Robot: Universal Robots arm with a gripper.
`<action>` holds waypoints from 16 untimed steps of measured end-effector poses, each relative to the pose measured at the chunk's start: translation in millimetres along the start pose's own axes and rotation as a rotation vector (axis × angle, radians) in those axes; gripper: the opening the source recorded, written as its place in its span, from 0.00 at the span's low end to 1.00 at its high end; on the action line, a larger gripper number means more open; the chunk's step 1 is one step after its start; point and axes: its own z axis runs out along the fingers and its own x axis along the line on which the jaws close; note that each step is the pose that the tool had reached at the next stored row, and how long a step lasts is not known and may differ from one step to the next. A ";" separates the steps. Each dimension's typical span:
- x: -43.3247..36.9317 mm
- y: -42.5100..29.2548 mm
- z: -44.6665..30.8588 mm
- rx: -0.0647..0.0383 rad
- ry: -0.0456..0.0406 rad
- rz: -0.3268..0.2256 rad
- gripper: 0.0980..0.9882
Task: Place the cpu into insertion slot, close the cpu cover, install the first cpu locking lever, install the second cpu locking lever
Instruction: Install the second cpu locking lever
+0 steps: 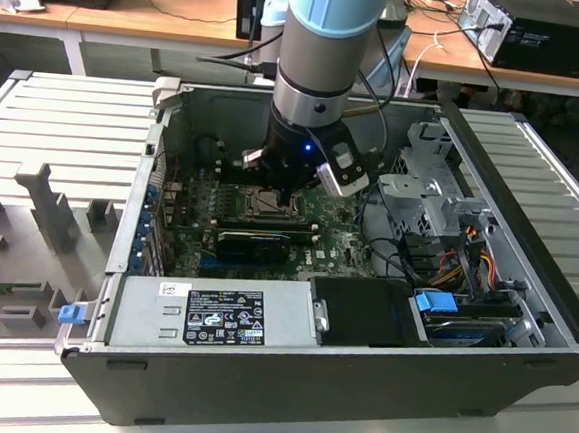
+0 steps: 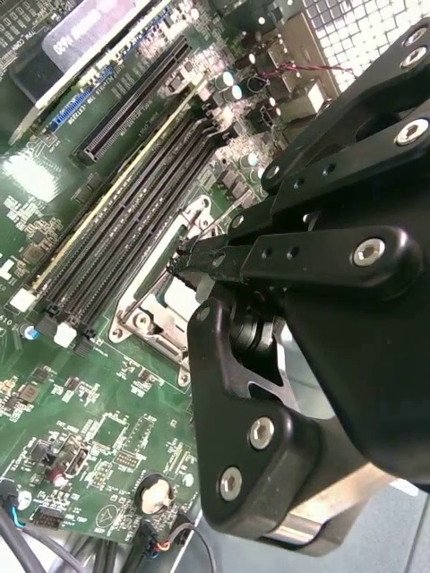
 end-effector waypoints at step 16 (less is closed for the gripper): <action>24.3 -8.7 17.8 -0.039 -0.0007 0.000 0.01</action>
